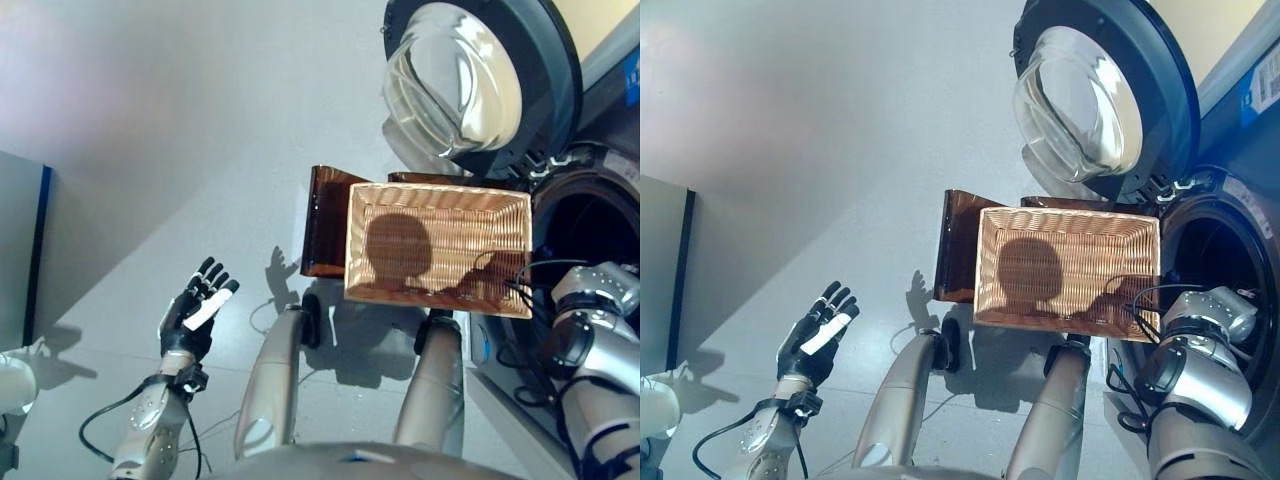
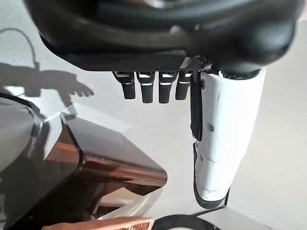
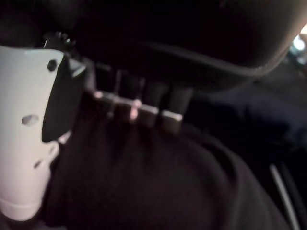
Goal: Pick up the clothes and place them into the washing machine
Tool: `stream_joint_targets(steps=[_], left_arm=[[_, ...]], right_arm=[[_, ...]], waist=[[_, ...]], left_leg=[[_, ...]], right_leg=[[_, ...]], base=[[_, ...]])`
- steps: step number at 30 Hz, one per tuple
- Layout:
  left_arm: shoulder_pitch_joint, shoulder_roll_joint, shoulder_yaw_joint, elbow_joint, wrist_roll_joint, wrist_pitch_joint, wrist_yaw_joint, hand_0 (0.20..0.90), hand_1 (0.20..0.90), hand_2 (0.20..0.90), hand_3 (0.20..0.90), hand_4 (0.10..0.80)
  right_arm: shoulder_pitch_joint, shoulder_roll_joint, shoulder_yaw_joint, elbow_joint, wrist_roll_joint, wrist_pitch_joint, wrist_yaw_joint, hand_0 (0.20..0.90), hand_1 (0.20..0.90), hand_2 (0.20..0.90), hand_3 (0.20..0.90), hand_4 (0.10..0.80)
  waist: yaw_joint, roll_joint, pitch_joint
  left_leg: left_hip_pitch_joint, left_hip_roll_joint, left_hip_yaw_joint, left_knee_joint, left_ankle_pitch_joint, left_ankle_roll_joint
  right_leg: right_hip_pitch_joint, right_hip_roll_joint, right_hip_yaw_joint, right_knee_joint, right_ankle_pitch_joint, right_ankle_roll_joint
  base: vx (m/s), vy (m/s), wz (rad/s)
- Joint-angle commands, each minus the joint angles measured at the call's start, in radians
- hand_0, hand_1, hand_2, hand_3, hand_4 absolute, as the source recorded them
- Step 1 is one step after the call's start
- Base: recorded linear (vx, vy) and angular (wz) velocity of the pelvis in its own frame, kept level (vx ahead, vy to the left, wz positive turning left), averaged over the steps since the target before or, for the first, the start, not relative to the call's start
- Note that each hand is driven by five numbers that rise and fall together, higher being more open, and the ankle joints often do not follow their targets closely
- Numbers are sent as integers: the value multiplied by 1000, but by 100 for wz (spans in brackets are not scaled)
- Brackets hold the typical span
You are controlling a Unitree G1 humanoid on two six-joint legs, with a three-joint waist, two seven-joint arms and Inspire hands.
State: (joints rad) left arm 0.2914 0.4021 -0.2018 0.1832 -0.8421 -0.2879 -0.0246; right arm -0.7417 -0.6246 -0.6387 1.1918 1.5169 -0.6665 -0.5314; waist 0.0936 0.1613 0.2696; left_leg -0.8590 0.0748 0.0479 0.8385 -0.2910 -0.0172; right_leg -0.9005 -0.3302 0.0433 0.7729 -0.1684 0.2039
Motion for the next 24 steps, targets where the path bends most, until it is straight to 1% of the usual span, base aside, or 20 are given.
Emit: stream_joint_targets(steps=[1, 2, 3, 4, 6, 8, 11, 12, 13, 14, 16, 17, 18, 22, 24], left_arm=[[25, 44, 66, -75, -25, -70, 11, 900, 900, 900, 900, 800], [25, 43, 66, -74, -26, -70, 11, 900, 900, 900, 900, 800], [24, 42, 65, -74, -27, -71, 11, 900, 900, 900, 900, 800], [25, 43, 65, -74, -28, -71, 10, 900, 900, 900, 900, 800], [26, 46, 70, -69, -32, -72, 12, 900, 900, 900, 900, 800], [25, 48, 75, -63, -34, -70, 12, 900, 900, 900, 900, 800], [21, 50, 76, -61, -33, -67, 11, 900, 900, 900, 900, 800], [22, 50, 75, -61, -32, -66, 9, 900, 900, 900, 900, 800], [20, 50, 75, -61, -33, -65, 6, 900, 900, 900, 900, 800], [21, 52, 75, -62, -35, -63, 4, 900, 900, 900, 900, 800], [21, 54, 74, -63, -38, -61, 2, 900, 900, 900, 900, 800], [20, 55, 74, -64, -39, -61, 2, 900, 900, 900, 900, 800], [20, 56, 74, -64, -40, -61, 0, 900, 900, 900, 900, 800], [18, 58, 75, -55, -43, -59, -5, 900, 900, 900, 900, 800], [14, 61, 75, -50, -42, -61, -11, 900, 900, 900, 900, 800]], right_arm=[[0, -90, 41, -28, -93, -116, 13, 200, 200, 200, 200, 300], [1, -80, 41, -31, -93, -118, 13, 200, 200, 200, 200, 300], [0, -75, 42, -32, -94, -117, 12, 367, 367, 367, 367, 420], [0, -73, 42, -34, -96, -117, 10, 900, 900, 900, 900, 800], [-1, -70, 45, -22, -100, -106, 4, 900, 900, 900, 900, 800], [-6, -70, 48, -7, -97, -95, 8, 900, 900, 900, 900, 800], [-8, -67, 49, 3, -91, -90, 13, 900, 900, 900, 900, 800], [-6, -67, 47, 5, -89, -90, 15, 900, 900, 900, 900, 800], [-6, -67, 44, 6, -86, -89, 16, 900, 900, 900, 900, 800], [-4, -66, 42, 8, -79, -90, 19, 900, 900, 900, 900, 800], [-3, -65, 41, 9, -71, -91, 23, 900, 900, 900, 900, 800], [-4, -65, 39, 9, -69, -91, 23, 900, 900, 900, 900, 800], [-2, -63, 39, 8, -67, -90, 25, 900, 900, 900, 900, 800], [1, -51, 45, 13, -68, -74, 32, 900, 900, 900, 900, 800], [8, -30, 65, 20, -83, -49, 44, 900, 900, 900, 900, 800]], waist=[[-7, -6, -39], [-8, -5, -32], [-8, -5, -36], [-9, -6, -36], [-8, -2, -32], [-6, -2, -40], [-7, -4, -43], [-7, -3, -38], [-8, -5, -44], [-7, -6, -42], [-7, -9, -44], [-8, -11, -49], [-8, -11, -45], [-5, -17, -46], [-2, -24, -49]], left_leg=[[-6, 17, -56, -116, 100, -49], [-13, 18, -49, -120, 121, -45], [-7, 16, -54, -116, 106, -48], [-5, 16, -55, -114, 100, -49], [-14, 18, -50, -116, 120, -46], [-8, 16, -56, -114, 103, -49], [-4, 19, -54, -119, 105, -49], [-9, 20, -48, -126, 127, -45], [-2, 19, -53, -128, 113, -48], [-3, 19, -48, -140, 134, -45], [1, 17, -47, -147, 138, -45], [8, 15, -51, -144, 120, -48], [4, 15, -46, -151, 138, -44], [12, 15, -44, -165, 148, -45], [28, 13, -39, -196, 159, -44]], right_leg=[[47, 5, -7, 42, -26, -72], [41, 5, -11, 36, -7, -77], [46, 7, -7, 41, -21, -74], [48, 7, -6, 44, -26, -74], [43, 4, -12, 40, -9, -78], [50, 8, -7, 44, -27, -75], [52, 8, -8, 37, -22, -74], [47, 6, -14, 28, -1, -78], [54, 8, -11, 29, -14, -73], [52, 7, -17, 17, 7, -76], [60, 7, -18, 9, 13, -74], [68, 7, -14, 12, -3, -70], [65, 6, -18, 2, 15, -73], [79, 2, -22, -19, 30, -69], [103, 1, -31, -59, 49, -62]], base=[[-8, -2, -3], [-9, -5, -4], [0, 0, 0], [65, -7, 0], [-62, 7, 1], [30, -4, -1], [-28, 5, 0], [0, 0, 0], [-91, 16, -1], [0, 0, 0], [-6, 5, -1], [0, 0, 0], [0, 0, 0], [-21, 5, 0], [0, 0, 0]])
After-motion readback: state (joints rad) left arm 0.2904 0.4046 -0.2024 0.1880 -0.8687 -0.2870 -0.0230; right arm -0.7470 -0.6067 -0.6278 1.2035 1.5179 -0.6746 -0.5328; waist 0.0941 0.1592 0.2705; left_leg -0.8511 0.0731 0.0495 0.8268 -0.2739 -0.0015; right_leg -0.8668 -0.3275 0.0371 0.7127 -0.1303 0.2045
